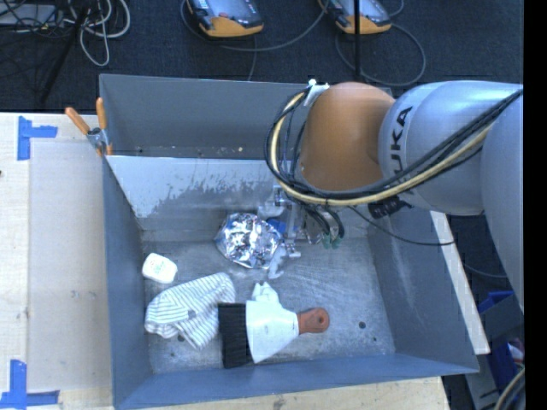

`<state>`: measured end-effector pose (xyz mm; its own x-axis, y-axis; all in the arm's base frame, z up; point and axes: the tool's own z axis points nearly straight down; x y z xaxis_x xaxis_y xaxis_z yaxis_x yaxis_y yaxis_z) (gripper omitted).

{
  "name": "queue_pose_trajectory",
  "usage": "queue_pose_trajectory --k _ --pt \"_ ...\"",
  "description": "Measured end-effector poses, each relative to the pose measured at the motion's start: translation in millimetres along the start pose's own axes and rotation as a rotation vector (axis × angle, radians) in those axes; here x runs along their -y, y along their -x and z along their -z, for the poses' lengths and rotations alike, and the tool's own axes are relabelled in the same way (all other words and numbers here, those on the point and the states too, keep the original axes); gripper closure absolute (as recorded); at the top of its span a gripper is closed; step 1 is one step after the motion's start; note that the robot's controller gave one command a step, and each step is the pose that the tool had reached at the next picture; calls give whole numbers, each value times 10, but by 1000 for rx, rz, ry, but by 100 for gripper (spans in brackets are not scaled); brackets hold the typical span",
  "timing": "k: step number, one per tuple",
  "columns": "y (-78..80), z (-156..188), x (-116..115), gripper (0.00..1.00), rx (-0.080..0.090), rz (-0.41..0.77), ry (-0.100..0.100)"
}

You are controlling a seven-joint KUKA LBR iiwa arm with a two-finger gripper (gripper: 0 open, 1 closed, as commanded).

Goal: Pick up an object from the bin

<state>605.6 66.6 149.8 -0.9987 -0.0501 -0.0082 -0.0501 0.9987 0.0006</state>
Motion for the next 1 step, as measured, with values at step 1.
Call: queue_pose_trajectory --k 1 --pt "116 -624 -111 0 -4 171 0"
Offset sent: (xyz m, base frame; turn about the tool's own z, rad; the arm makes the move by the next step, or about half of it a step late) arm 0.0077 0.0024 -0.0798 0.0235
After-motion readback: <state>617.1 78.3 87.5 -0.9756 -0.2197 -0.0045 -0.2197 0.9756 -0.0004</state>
